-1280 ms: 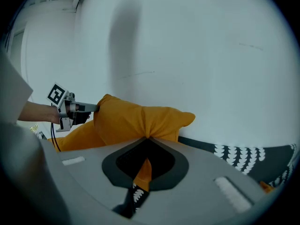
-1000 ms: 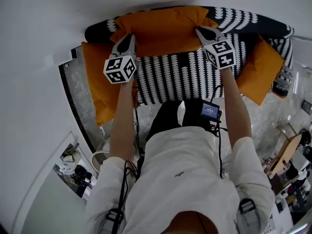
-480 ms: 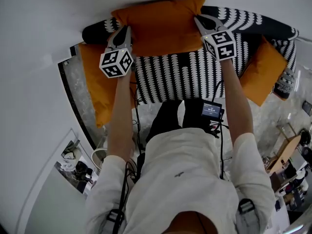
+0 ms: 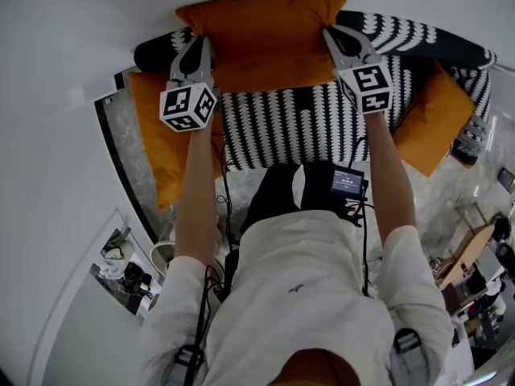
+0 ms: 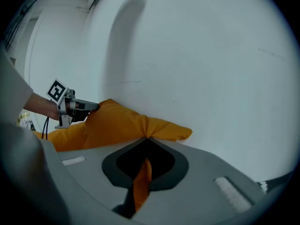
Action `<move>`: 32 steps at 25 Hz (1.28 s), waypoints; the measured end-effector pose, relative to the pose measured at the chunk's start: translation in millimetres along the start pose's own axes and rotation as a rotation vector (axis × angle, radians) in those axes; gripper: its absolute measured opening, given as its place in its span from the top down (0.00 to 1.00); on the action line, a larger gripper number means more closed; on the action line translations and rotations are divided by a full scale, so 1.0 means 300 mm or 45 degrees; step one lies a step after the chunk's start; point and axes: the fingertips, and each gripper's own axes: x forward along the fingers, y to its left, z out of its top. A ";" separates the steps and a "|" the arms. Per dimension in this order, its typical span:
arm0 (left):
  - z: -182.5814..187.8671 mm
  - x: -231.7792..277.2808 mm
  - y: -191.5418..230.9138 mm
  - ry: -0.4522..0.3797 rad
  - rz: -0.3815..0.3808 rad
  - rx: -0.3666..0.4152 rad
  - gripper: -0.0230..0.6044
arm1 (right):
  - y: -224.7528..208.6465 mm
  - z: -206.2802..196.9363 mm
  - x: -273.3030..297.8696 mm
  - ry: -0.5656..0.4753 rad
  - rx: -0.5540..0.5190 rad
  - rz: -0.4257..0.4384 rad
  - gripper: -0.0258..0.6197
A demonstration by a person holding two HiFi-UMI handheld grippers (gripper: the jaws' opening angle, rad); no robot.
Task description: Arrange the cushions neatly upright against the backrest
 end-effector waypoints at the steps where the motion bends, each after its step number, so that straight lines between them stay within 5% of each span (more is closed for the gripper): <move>1: -0.006 0.007 0.003 0.002 0.001 0.011 0.94 | 0.000 -0.004 0.006 0.001 -0.009 0.000 0.91; 8: -0.093 0.027 0.022 0.057 0.033 0.001 0.90 | 0.011 -0.074 0.033 0.054 -0.020 -0.022 0.89; 13: -0.092 0.011 0.055 0.075 0.052 -0.054 0.78 | -0.023 -0.083 0.022 0.045 0.127 -0.024 0.73; 18: -0.088 -0.016 0.105 0.039 0.112 -0.152 0.54 | -0.056 -0.074 0.005 -0.027 0.346 0.031 0.52; 26: -0.068 0.043 0.091 0.027 -0.025 -0.339 0.49 | -0.068 -0.039 0.062 -0.079 0.564 0.121 0.38; 32: -0.075 0.075 0.083 0.107 -0.069 -0.342 0.49 | -0.075 -0.051 0.102 -0.046 0.620 0.163 0.37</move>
